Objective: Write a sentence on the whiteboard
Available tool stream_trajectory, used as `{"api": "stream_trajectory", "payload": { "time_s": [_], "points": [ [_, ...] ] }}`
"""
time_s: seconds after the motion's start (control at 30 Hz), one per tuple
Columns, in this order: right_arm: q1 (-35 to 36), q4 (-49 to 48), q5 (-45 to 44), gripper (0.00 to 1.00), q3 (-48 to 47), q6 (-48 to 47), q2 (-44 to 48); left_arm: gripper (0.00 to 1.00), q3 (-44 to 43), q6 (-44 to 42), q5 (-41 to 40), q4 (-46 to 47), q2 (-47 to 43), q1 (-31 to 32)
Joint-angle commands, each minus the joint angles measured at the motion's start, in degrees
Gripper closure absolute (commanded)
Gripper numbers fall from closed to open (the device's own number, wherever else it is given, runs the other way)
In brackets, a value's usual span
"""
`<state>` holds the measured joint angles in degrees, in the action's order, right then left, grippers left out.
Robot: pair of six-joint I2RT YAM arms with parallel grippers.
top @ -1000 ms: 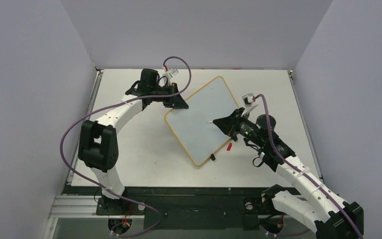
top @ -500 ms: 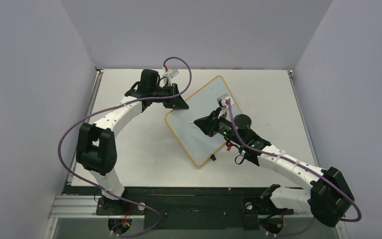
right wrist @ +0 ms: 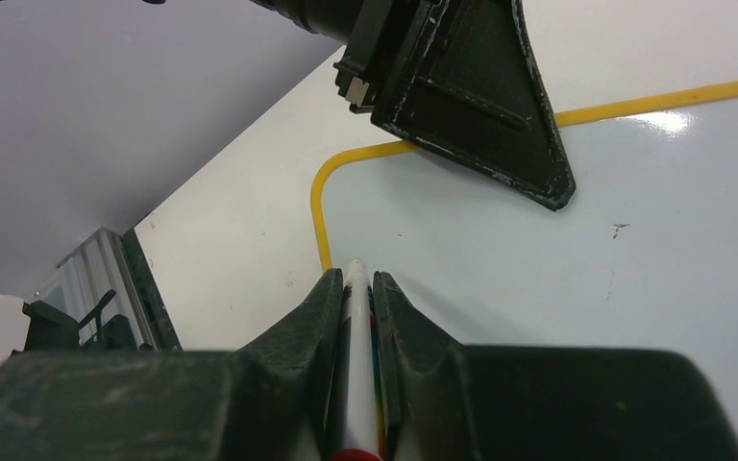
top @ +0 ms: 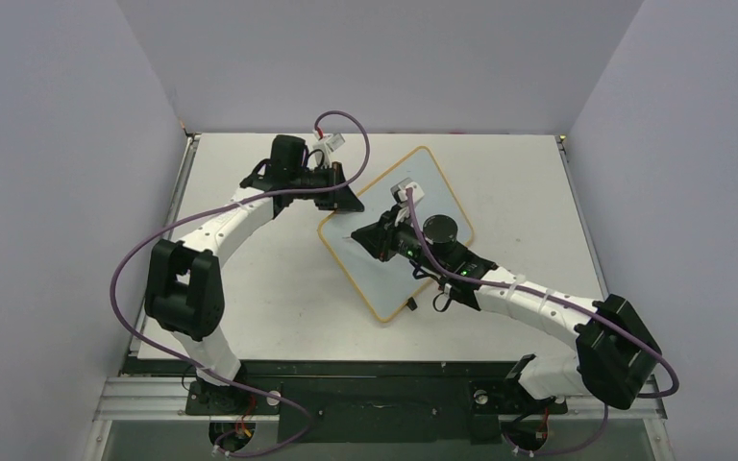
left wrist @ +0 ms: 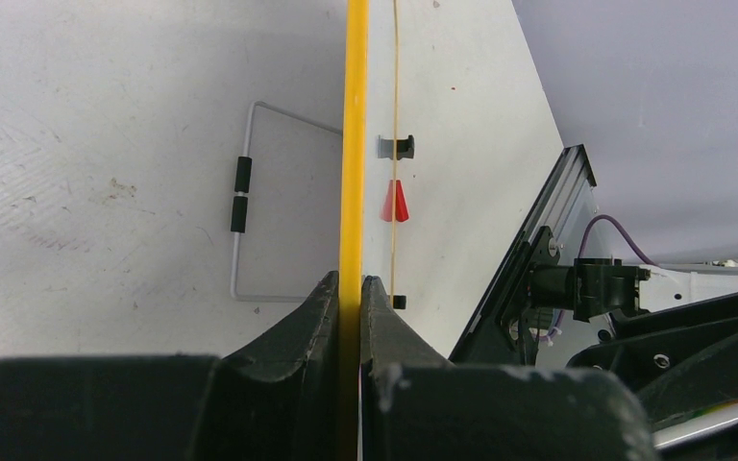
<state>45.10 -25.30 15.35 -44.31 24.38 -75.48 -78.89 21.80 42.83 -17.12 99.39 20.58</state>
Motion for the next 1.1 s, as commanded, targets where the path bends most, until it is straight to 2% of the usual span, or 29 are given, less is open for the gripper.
{"api": "stream_trajectory", "payload": {
  "time_s": [0.0, 1.07],
  "points": [
    [0.5, -5.2, -1.4, 1.0, -3.2, -1.2, -1.2, 1.0, 0.7, -4.5, -5.9, 2.2, -3.4, -0.4],
    [1.7, -5.2, -6.0, 1.0, -5.0, -0.6, -4.2, 1.0, 0.5, -4.5, -5.8, 2.0, -4.0, 0.0]
  ]
}}
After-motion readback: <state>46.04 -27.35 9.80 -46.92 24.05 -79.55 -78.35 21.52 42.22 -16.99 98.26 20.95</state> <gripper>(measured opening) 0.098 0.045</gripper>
